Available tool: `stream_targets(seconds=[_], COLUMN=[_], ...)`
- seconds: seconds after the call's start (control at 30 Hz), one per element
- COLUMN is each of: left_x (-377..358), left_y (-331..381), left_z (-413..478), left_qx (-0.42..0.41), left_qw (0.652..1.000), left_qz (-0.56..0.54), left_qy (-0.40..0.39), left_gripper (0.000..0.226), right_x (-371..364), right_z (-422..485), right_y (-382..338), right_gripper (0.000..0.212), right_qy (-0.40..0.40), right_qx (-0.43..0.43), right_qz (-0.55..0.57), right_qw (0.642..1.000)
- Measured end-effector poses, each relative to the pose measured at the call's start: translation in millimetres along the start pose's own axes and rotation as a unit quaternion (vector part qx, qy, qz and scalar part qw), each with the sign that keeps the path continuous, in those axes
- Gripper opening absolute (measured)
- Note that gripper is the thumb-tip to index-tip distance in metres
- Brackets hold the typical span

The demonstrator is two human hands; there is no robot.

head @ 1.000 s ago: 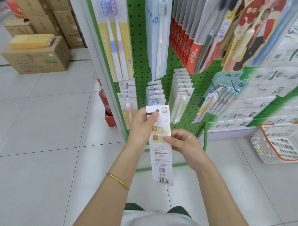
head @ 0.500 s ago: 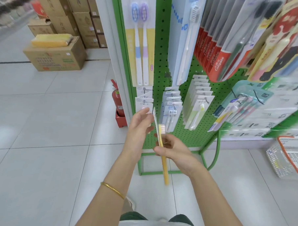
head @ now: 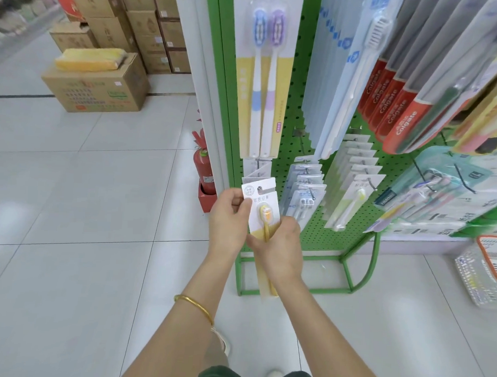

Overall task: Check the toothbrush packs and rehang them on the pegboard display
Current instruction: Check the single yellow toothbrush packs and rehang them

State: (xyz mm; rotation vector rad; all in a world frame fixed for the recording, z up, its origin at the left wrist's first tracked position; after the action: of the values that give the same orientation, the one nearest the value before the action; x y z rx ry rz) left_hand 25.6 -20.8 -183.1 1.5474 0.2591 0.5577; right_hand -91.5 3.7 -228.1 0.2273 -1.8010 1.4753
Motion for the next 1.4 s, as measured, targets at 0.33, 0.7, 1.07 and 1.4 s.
stream_targets(seconds=[0.33,0.7,1.07,1.4], left_x=[-11.3,-15.6,-17.0,-9.1], left_y=[-10.7,-14.3,-15.2,1.1], left_z=[27.0,36.2,42.9,89.5], left_qx=[-0.031,-0.045,-0.097,-0.144], left_qw=[0.997,0.994,0.980,0.975], left_qz=[0.061,0.102,0.170,0.172], left_qy=[-0.039,-0.014,-0.038,-0.005], left_gripper=[0.019,0.012,0.015,0.032], right_x=[-27.6,-40.4,-26.3,1.2], right_z=[16.8,39.3,36.3,40.4], right_y=[-0.3,-9.3,-10.2,-32.6], right_gripper=[0.066,0.050,0.053,0.045], right_qy=[-0.018,-0.062,-0.101,-0.058], right_qx=[-0.010,-0.007,-0.005,0.033], right_qz=[-0.016,-0.016,-0.035,-0.024], right_qw=[1.000,0.998,0.994,0.997])
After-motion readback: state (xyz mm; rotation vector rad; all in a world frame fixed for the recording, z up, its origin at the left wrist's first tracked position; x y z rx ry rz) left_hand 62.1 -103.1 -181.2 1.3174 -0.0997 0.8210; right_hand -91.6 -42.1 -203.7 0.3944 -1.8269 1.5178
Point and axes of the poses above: each hand's wrist, its own z-axis towards the middle knuckle, its own x-axis out of the back of the hand, y = z × x, the point moved 5 cm from there along z, towards the middle knuckle, and after that the axes turned 12 degrees about y, right-handed, at the moved point
